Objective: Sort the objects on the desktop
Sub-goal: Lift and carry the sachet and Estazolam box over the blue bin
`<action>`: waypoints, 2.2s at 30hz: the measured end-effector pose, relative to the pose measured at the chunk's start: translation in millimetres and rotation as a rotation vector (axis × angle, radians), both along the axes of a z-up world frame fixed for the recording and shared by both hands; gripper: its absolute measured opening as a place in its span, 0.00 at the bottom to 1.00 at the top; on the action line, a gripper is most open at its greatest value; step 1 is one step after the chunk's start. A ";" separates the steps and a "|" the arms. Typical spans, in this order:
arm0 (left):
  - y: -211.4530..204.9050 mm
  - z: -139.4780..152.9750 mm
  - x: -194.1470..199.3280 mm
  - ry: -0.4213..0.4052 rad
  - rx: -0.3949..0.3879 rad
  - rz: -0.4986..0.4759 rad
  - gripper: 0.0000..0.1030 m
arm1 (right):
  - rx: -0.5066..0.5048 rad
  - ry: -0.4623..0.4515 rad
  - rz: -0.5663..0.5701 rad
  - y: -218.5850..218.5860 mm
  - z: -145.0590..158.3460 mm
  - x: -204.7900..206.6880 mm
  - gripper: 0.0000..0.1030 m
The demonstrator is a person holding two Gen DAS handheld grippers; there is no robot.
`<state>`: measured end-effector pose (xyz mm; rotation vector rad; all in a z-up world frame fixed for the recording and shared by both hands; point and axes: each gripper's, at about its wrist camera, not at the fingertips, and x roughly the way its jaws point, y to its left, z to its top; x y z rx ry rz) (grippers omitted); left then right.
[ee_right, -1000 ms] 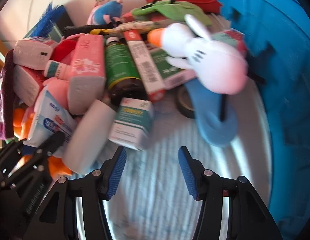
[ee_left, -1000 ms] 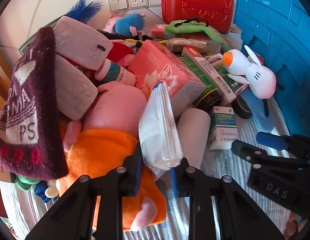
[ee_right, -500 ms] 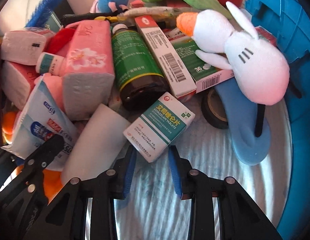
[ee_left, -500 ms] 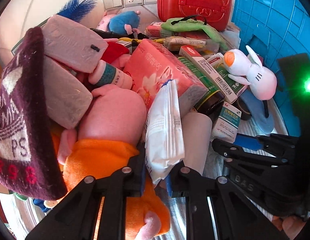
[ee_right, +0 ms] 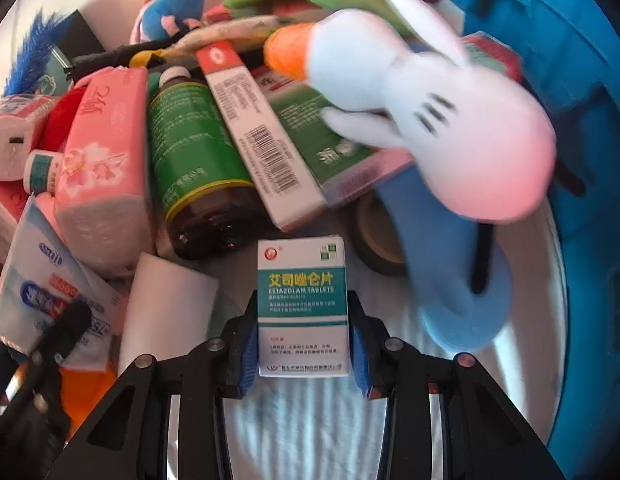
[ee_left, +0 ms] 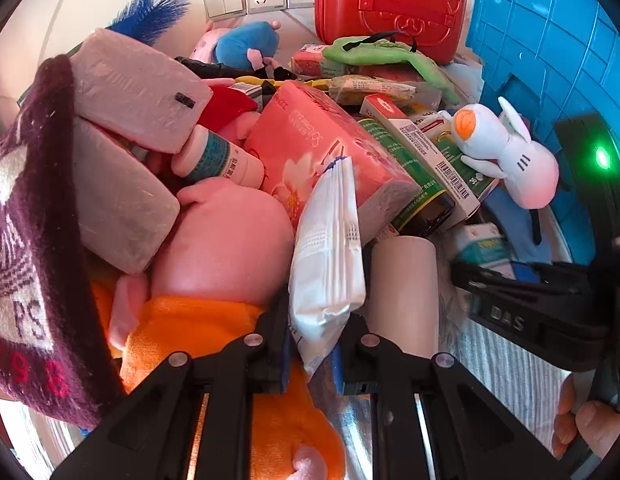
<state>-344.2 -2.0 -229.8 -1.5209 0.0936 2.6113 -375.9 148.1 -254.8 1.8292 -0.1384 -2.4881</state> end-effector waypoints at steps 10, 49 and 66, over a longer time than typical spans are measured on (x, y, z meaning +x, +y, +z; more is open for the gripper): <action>-6.3 30.9 19.1 0.065 0.026 -0.001 0.12 | 0.042 0.079 0.037 -7.9 37.9 21.9 0.35; 155.5 291.1 197.3 0.658 0.148 -0.150 0.12 | 0.226 0.778 -0.067 109.3 327.9 231.3 0.35; 365.2 266.9 204.9 0.519 0.032 -0.203 0.12 | 0.242 0.627 -0.142 330.0 297.3 234.1 0.35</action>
